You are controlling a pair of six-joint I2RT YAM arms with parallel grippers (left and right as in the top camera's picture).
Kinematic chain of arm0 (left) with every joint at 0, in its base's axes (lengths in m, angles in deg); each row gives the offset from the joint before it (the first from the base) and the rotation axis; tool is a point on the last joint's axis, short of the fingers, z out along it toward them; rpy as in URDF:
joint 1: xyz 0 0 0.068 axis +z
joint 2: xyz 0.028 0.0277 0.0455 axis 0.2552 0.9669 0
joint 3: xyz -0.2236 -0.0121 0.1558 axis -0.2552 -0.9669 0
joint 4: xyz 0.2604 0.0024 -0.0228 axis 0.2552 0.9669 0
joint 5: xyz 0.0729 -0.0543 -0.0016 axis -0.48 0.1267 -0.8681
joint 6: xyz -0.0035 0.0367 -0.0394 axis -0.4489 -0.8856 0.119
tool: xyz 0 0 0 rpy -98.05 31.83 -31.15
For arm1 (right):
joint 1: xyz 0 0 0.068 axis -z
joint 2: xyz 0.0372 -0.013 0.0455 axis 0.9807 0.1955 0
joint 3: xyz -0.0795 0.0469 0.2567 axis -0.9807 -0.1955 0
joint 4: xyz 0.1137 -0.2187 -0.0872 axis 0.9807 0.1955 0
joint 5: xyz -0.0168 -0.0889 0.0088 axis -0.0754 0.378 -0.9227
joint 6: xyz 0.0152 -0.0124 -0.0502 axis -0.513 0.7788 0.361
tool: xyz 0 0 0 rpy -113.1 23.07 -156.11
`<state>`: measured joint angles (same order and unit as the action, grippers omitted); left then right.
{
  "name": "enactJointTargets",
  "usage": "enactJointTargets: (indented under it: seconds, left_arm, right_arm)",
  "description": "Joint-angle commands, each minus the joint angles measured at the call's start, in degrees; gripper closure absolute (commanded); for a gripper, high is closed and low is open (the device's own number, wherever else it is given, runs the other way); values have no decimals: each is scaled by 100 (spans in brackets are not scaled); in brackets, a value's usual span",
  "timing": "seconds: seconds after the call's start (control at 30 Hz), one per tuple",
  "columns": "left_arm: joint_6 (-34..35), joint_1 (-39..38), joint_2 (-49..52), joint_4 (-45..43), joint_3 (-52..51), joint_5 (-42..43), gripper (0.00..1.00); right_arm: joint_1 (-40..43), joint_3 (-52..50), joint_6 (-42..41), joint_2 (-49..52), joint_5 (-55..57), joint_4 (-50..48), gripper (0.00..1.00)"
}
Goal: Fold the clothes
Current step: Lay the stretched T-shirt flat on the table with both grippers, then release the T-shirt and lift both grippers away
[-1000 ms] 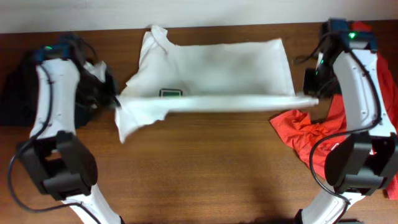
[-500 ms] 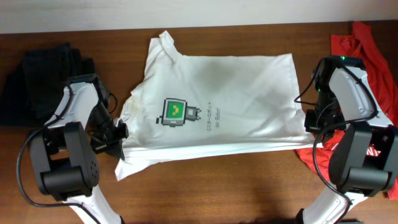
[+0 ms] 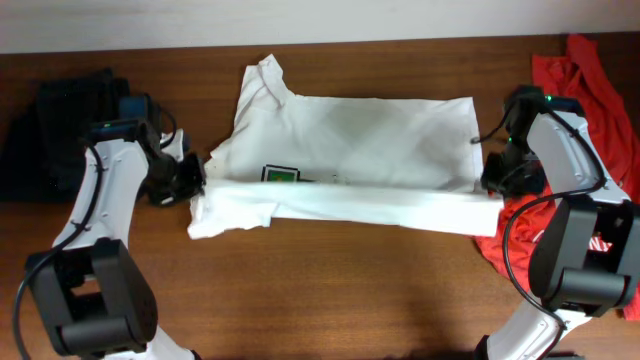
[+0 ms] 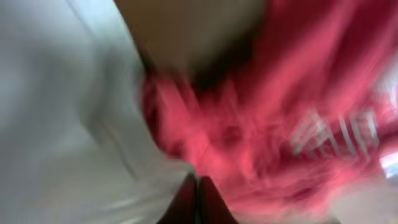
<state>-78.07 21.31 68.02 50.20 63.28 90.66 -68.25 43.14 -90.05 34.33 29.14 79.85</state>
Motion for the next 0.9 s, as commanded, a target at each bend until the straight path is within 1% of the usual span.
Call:
enactJointTargets:
  seconds: [0.0,0.07,0.2,0.23,0.27,0.33,0.37,0.4,0.47,0.5,0.53,0.6,0.7,0.77,0.8,0.87]
  left_arm:
    - [129,-11,372,-566,-87,116,100]
    - [210,-11,555,-929,-87,118,99]
    - [282,-11,859,-1440,-87,116,99]
    - [330,-11,940,-1537,-87,116,99]
    - [334,-11,997,-1609,-87,116,94]
    - [332,-11,1040,-1668,-87,118,92]
    - [332,-11,1056,-1690,-87,118,91]
    - [332,-11,1056,-1707,-87,118,84]
    - [332,-11,1056,-1707,-87,122,56]
    - [330,-11,1054,-1681,-87,122,45]
    - [326,-11,1051,-1620,-81,125,40]
    - [275,-9,1019,-1460,-46,122,32]
    - [175,-4,852,-1141,96,127,32]
    - [2,-70,656,-1019,164,299,32]
    - [-46,-114,597,-992,164,363,32]
    - [-98,-236,520,-922,164,372,32]
  right_arm:
    - [79,15,-66,-151,-221,-667,96]
    - [81,9,-66,-146,-380,-1115,96]
    - [66,9,-66,-146,-476,-1694,95]
    - [57,9,-66,-144,-544,-1816,90]
    - [46,9,-66,-144,-562,-1930,89]
    - [35,9,-66,-140,-564,-2090,84]
    - [37,9,-66,-140,-564,-2168,73]
    - [37,9,-66,-140,-562,-2243,65]
    - [37,9,-35,-140,-562,-2310,46]
    - [37,9,-20,-140,-560,-2288,42]
    - [37,9,-22,-140,-560,-2229,39]
    - [44,7,-20,-140,-555,-2046,38]
    - [48,-57,-22,-140,-535,-1672,38]
    - [48,-223,15,-133,-334,-1464,39]
    - [52,-304,7,-131,-203,-1456,43]
    - [94,-472,-103,-127,72,-1464,44]
